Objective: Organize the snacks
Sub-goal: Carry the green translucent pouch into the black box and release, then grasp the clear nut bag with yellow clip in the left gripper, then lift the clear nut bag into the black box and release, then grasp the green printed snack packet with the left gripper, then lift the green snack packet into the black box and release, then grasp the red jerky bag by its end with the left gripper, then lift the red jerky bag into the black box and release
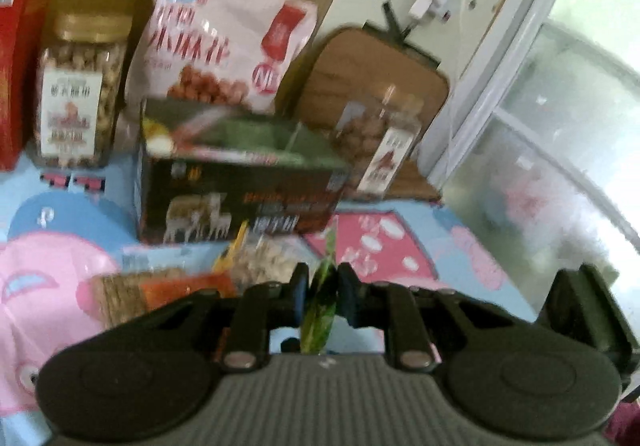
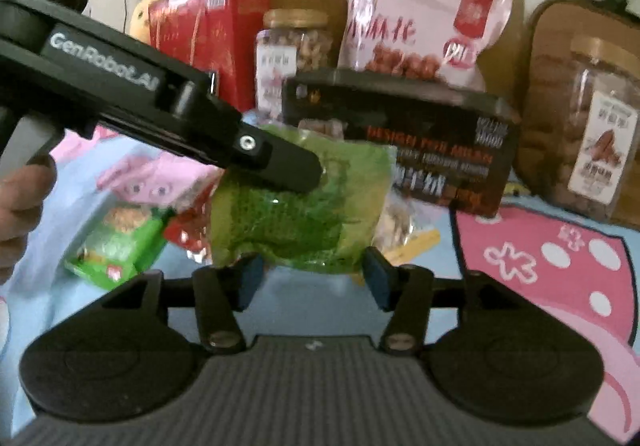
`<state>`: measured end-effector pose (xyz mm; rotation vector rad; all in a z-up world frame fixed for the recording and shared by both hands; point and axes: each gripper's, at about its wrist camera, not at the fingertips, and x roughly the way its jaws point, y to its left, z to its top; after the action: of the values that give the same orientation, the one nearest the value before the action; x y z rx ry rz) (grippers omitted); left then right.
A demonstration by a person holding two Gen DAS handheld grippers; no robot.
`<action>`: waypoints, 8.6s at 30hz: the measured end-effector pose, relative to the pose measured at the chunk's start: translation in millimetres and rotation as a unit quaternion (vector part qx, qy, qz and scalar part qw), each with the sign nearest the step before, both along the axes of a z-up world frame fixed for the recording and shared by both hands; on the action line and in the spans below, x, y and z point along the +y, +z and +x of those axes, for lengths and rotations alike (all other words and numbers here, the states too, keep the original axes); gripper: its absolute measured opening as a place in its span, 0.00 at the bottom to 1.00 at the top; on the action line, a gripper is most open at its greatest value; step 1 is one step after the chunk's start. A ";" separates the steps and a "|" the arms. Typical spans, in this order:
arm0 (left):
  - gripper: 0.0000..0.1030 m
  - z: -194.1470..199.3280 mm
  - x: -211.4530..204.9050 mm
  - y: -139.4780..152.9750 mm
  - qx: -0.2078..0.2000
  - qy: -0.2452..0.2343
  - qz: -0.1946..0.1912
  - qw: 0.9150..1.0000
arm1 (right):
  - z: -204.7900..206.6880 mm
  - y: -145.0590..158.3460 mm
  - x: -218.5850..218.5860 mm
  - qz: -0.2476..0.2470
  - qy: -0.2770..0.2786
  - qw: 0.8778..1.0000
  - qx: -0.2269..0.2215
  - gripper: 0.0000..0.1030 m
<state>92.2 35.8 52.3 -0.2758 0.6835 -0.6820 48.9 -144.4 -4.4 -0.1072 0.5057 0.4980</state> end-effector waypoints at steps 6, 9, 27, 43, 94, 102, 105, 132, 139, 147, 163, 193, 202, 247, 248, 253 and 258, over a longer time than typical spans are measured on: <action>0.16 30.2 3.1 50.4 -0.050 0.007 -0.001 0.999 | 10.2 36.8 5.4 0.009 -0.023 0.996 -0.083 0.48; 0.17 55.4 -0.7 65.4 -0.079 0.027 0.014 0.996 | 38.8 54.3 8.3 0.026 -0.034 0.994 -0.101 0.48; 0.38 55.1 41.1 23.8 -0.032 0.119 0.043 0.991 | 48.6 0.9 -27.2 0.042 -0.060 0.996 0.042 0.60; 0.42 12.1 -4.2 -8.6 0.030 0.033 0.033 0.998 | -21.1 2.8 -42.9 0.008 -0.094 0.995 0.017 0.22; 0.41 23.8 61.2 11.8 -0.009 0.137 0.002 0.991 | 14.4 8.0 -29.2 0.073 -0.058 0.995 0.022 0.42; 0.43 -28.7 106.3 -13.7 0.030 0.146 0.000 0.989 | -10.4 7.8 20.1 0.062 0.017 0.997 0.046 0.53; 0.43 -41.7 118.0 -22.5 0.039 0.148 -0.011 0.988 | -23.7 6.4 39.0 0.034 0.041 0.998 0.039 0.53; 0.41 -73.2 101.5 -19.5 0.049 0.121 -0.060 0.990 | -54.5 11.6 78.4 0.034 0.115 0.993 -0.012 0.47; 0.41 -15.3 60.1 14.9 0.010 0.105 -0.050 0.993 | -14.8 39.6 55.9 0.033 0.072 0.995 -0.063 0.44; 0.45 81.8 13.2 32.2 -0.026 0.107 -0.005 0.994 | 70.3 52.8 21.9 0.076 0.007 0.995 -0.072 0.44; 0.49 28.8 48.5 8.9 0.023 0.108 0.014 0.994 | 52.3 14.2 -27.8 0.120 -0.001 0.992 0.036 0.47; 0.29 -44.0 32.2 -62.0 0.161 0.064 -0.072 0.982 | -49.6 -15.8 -45.4 0.183 -0.041 0.974 0.131 0.40; 0.33 -42.7 11.7 -56.8 0.147 0.057 -0.075 0.985 | -60.2 -18.5 -28.1 0.162 -0.022 0.981 0.108 0.41; 0.16 -43.3 24.0 -40.7 0.133 -0.004 -0.126 0.983 | -58.9 -17.4 -4.9 0.080 -0.030 0.995 0.053 0.82; 0.16 -43.7 23.0 -35.3 0.125 -0.006 -0.124 0.984 | -58.2 -16.9 -5.3 0.084 -0.027 0.995 0.053 0.80; 0.16 -31.0 13.6 -7.2 0.088 -0.011 -0.104 0.991 | -52.1 -1.6 -3.5 0.100 -0.007 0.995 0.026 0.43; 0.17 -1.6 -3.0 28.1 0.042 -0.016 -0.073 0.996 | -39.1 21.2 2.5 0.055 -0.025 0.997 -0.052 0.43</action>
<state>90.6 32.8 80.4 -0.4306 0.7211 -0.7562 9.8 -141.9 16.7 -0.0155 0.3783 0.4685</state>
